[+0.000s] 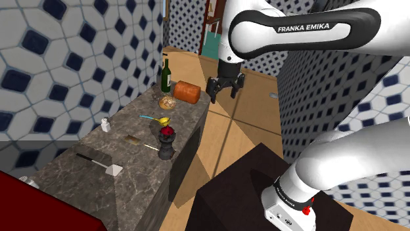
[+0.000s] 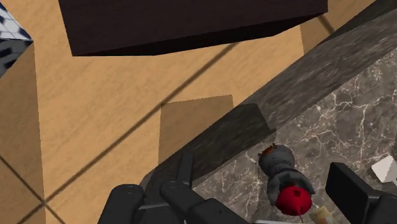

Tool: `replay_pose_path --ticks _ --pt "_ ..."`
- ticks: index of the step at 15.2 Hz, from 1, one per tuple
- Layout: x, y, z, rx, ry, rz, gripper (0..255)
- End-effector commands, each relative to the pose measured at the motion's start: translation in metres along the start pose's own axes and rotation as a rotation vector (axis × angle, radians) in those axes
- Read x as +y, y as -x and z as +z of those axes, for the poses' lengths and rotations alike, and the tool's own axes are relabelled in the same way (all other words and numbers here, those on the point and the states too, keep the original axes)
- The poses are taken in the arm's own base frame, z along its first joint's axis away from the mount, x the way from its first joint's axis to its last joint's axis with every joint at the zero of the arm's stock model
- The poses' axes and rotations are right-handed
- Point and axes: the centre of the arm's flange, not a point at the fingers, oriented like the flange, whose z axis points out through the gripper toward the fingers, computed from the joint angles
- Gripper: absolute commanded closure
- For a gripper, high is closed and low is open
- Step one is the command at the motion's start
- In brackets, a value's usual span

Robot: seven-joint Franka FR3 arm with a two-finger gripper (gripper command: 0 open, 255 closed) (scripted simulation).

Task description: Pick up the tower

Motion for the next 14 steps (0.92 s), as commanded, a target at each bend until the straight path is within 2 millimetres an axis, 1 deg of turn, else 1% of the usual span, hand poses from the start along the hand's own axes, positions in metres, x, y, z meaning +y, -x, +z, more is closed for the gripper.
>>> replay_pose_path --ticks 1,8,14 --pt "-0.01 -0.018 0.015 -0.006 -0.012 0.06 0" --pt "-0.052 -0.076 0.072 -0.031 -0.047 0.253 0" --pt "-0.081 -0.13 0.121 -0.053 -0.077 0.419 0"
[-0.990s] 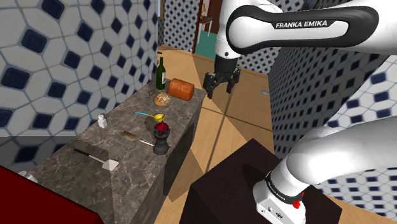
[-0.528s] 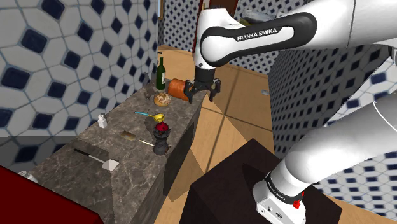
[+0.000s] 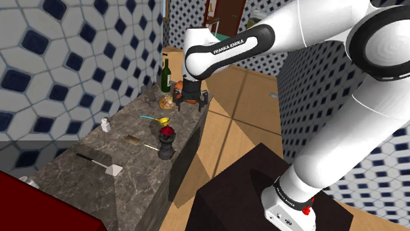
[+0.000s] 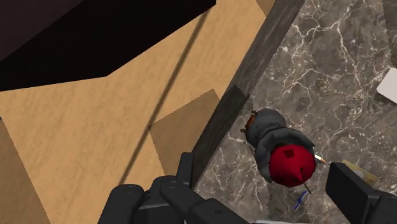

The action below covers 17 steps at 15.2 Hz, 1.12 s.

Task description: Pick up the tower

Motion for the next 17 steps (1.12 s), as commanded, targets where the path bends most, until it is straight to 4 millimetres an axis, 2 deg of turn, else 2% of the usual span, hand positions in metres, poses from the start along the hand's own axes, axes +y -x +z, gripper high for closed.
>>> replay_pose_path --ticks 1,13,17 --pt "-0.013 -0.019 0.018 -0.007 -0.011 0.059 0" --pt "-0.079 -0.121 0.116 -0.05 -0.071 0.391 0" --pt "-0.08 -0.123 0.133 -0.051 -0.072 0.394 0"
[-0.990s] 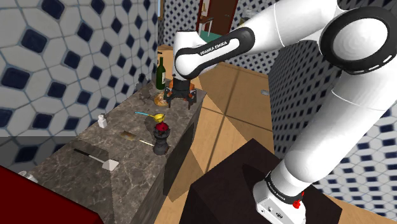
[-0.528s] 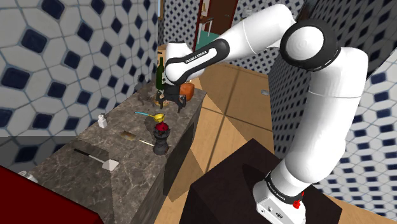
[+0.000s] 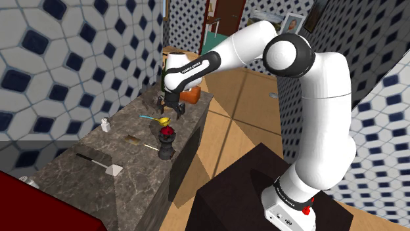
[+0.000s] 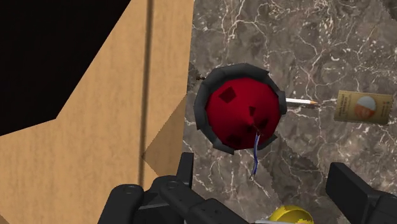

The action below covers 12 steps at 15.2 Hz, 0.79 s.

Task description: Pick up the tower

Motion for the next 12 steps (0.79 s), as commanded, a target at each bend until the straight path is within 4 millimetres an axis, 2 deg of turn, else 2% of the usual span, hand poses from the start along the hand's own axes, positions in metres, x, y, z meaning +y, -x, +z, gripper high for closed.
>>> replay_pose_path --ticks 1,4,6,7,12 --pt "0.0 -0.003 0.012 0.0 -0.001 0.002 0" --pt "0.0 -0.005 0.031 0.0 -0.001 0.002 0" --pt "0.0 -0.004 0.031 0.0 -0.001 0.002 0" --pt "-0.001 -0.005 0.032 0.0 -0.001 0.002 255" --pt "-0.001 -0.005 0.032 0.0 -0.001 0.002 255"
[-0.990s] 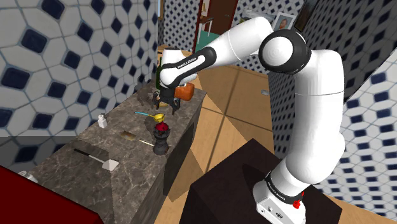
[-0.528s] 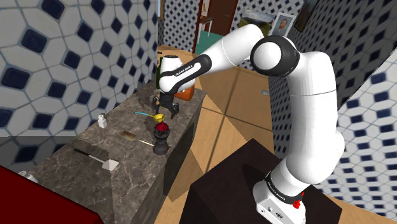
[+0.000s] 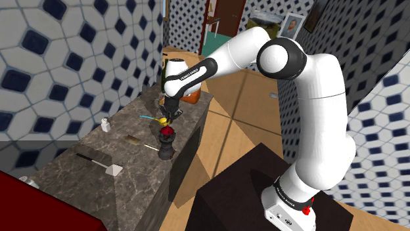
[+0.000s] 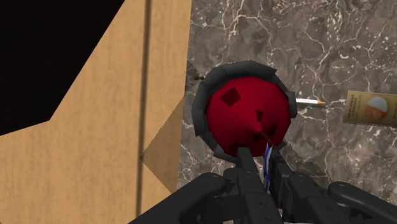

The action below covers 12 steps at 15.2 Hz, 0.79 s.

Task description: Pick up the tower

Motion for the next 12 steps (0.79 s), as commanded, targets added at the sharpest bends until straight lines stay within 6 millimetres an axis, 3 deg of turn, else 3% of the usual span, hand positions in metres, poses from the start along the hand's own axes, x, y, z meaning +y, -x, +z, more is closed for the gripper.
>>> replay_pose_path --ticks 1,4,12 --pt "0.0 0.0 0.0 0.0 0.0 0.0 255" --pt "0.001 0.0 0.0 0.0 0.0 0.0 255" --pt "0.0 0.004 -0.042 0.0 0.0 0.0 255"
